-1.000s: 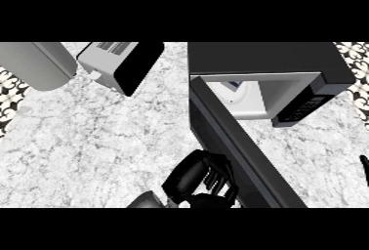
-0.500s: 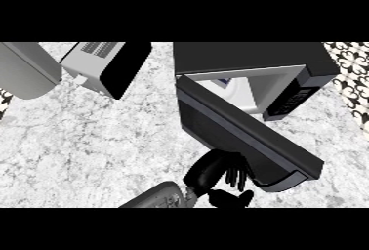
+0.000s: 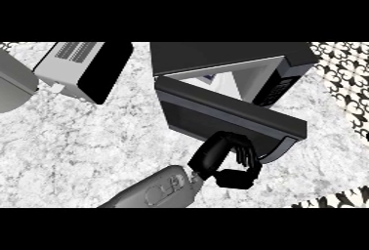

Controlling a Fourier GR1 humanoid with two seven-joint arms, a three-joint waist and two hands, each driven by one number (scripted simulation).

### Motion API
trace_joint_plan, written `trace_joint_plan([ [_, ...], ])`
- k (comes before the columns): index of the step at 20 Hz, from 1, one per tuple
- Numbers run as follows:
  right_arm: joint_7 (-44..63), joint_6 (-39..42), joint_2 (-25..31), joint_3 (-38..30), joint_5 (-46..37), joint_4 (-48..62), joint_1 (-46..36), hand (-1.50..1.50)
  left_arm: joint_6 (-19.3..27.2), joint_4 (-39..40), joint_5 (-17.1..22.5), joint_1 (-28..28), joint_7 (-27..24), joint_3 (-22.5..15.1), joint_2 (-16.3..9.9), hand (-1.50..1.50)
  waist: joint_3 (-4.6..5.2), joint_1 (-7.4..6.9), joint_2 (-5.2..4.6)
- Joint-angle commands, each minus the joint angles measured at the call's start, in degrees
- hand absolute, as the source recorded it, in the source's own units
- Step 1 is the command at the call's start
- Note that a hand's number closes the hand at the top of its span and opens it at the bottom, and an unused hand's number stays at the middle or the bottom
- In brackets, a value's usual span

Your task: Pick up the milk, place it into the microwave and close the microwave

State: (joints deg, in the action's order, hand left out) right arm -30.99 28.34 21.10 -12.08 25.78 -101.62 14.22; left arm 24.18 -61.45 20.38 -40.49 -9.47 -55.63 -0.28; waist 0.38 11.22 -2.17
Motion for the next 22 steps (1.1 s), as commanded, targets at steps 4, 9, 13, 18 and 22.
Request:
trace_joint_plan([
  [4, 1.84, 2.58, 2.66, 0.44, 2.35, -3.33, -1.52, -1.50, 1.98, 2.61, 6.70, -7.28, -3.83, 2.98, 0.26, 1.50, -0.05, 4.53, -0.79],
  [9, 3.75, 2.10, 3.70, 0.12, 4.51, -4.52, -3.61, -1.50, 2.64, 5.72, 9.30, -12.13, -4.50, 4.07, 0.27, 1.50, -0.09, 6.60, -1.51],
  [13, 4.61, 3.97, 5.61, -0.36, 6.40, -4.29, -3.76, -1.50, 3.70, 7.82, 12.05, -15.69, -3.85, 5.66, 0.27, 1.50, -0.30, 8.85, -1.94],
  [18, 5.93, 4.74, 6.89, 0.20, 7.82, -5.59, -5.01, -1.50, 3.89, 11.09, 14.16, -19.55, -4.71, 7.06, 0.27, 1.50, -0.35, 10.31, -2.78],
  [22, 6.90, 4.90, 8.17, -0.40, 9.28, -6.00, -5.99, -1.50, 4.53, 13.31, 15.98, -21.79, -4.97, 7.61, 0.27, 1.50, -0.41, 11.57, -3.06],
])
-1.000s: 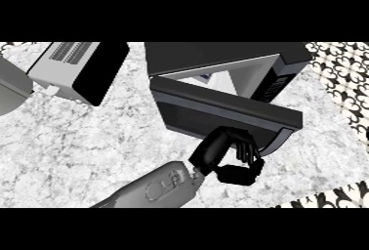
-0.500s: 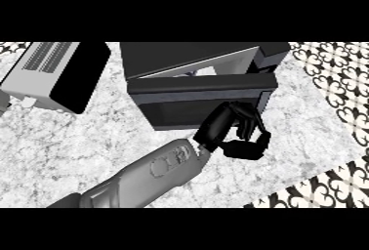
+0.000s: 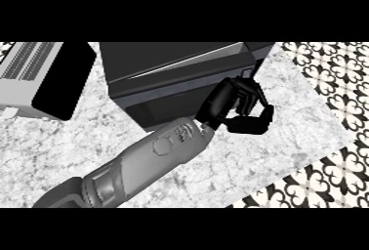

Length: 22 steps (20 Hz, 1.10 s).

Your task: Pick up the milk, place it into the microwave and close the microwave

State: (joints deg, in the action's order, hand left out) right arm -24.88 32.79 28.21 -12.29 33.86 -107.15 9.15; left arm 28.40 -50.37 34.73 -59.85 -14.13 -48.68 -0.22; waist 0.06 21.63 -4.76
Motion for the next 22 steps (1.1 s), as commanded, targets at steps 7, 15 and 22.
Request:
trace_joint_plan([
  [7, 2.57, 0.83, 3.58, -1.38, 3.58, -0.51, -2.33, -1.50, 1.56, 5.64, 3.72, -6.19, -0.63, 1.75, 0.16, 1.50, -0.11, 3.46, -0.98],
  [15, 4.04, 0.27, 5.80, -3.02, 5.13, -0.13, -3.87, -1.50, 2.88, 6.53, 5.87, -6.61, -2.01, 2.30, 0.11, 1.50, -0.19, 4.39, -1.45],
  [22, 4.99, 1.07, 8.67, -4.92, 6.36, 0.77, -5.15, -1.50, 4.75, 6.21, 6.81, -6.77, -3.12, 1.92, 0.09, 1.50, -0.31, 5.39, -1.41],
])
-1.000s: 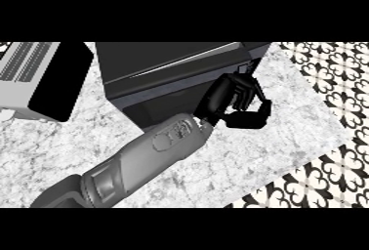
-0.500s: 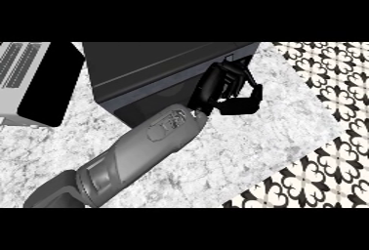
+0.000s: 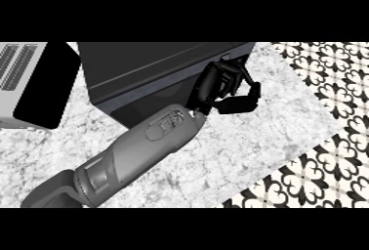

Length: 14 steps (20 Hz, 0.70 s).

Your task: Pick up the milk, place it into the microwave and close the microwave

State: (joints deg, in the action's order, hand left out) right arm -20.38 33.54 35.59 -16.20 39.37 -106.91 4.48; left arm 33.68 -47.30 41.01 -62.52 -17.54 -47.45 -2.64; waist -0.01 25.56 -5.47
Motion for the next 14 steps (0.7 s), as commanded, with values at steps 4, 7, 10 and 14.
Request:
trace_joint_plan([
  [4, 1.14, 0.29, 1.69, -0.82, 2.38, 0.86, -1.42, -1.50, -0.07, 2.82, 0.80, -3.95, -0.20, -0.25, 2.50, 1.50, -0.25, 1.12, -0.91],
  [7, 1.62, 0.43, 2.02, -0.84, 3.33, 0.96, -1.40, -1.50, 0.72, 2.83, 1.24, -3.75, -0.71, -0.27, 2.50, 1.50, -0.22, 1.31, -0.71],
  [10, 1.83, 0.34, 2.66, -1.41, 4.09, 1.37, -2.22, -1.50, 0.94, 2.78, 1.40, -4.02, -1.08, -0.59, 2.49, 1.50, -0.25, 1.45, -0.87],
  [14, 2.23, 0.93, 3.35, -1.70, 5.37, 2.28, -2.45, -1.50, 1.59, 3.11, 1.75, -4.07, -1.11, -0.92, 2.49, 1.50, -0.39, 1.59, -1.00],
])
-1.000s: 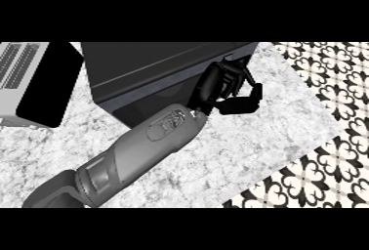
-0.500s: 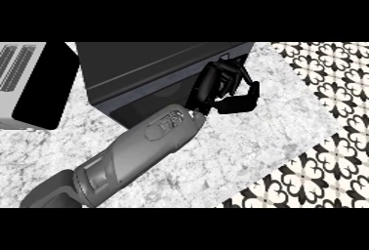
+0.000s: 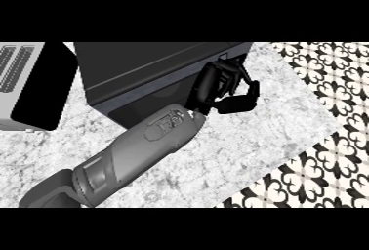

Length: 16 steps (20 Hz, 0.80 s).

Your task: Pick up the milk, place it into the microwave and close the microwave

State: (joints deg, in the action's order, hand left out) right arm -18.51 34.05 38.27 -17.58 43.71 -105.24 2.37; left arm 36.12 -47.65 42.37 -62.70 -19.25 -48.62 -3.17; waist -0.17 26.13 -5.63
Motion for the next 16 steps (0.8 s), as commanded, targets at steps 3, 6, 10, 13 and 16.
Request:
trace_joint_plan([
  [3, 0.87, 0.76, 1.15, -0.26, 2.15, 0.51, -0.39, -1.50, -0.03, 3.33, 0.55, -3.77, 0.17, -0.03, 3.01, 1.50, -0.19, 1.73, -0.65],
  [6, 0.97, 0.33, 1.53, -1.31, 2.96, 0.92, -0.42, -1.50, 8.09, 6.24, 3.56, -1.09, 1.03, 5.67, 3.05, 1.50, 0.02, -1.54, -0.12],
  [10, 1.41, 0.07, 2.21, -2.45, 3.79, 1.34, 0.05, -1.50, 9.18, 8.67, 4.54, -0.56, 1.00, 6.01, 3.18, 1.50, -0.05, -3.06, -0.24],
  [13, 1.34, -0.80, 2.68, -4.38, 4.76, 1.49, 0.14, -1.50, 7.62, 9.54, 5.69, 0.04, 0.40, 5.16, 3.18, 1.50, 0.08, -4.28, -0.21],
  [16, 1.55, -1.57, 3.28, -5.98, 5.39, 1.93, 0.30, -1.50, 6.22, 10.83, 6.52, 0.25, 0.41, 3.57, 2.23, 1.50, 0.08, -5.95, -0.19],
])
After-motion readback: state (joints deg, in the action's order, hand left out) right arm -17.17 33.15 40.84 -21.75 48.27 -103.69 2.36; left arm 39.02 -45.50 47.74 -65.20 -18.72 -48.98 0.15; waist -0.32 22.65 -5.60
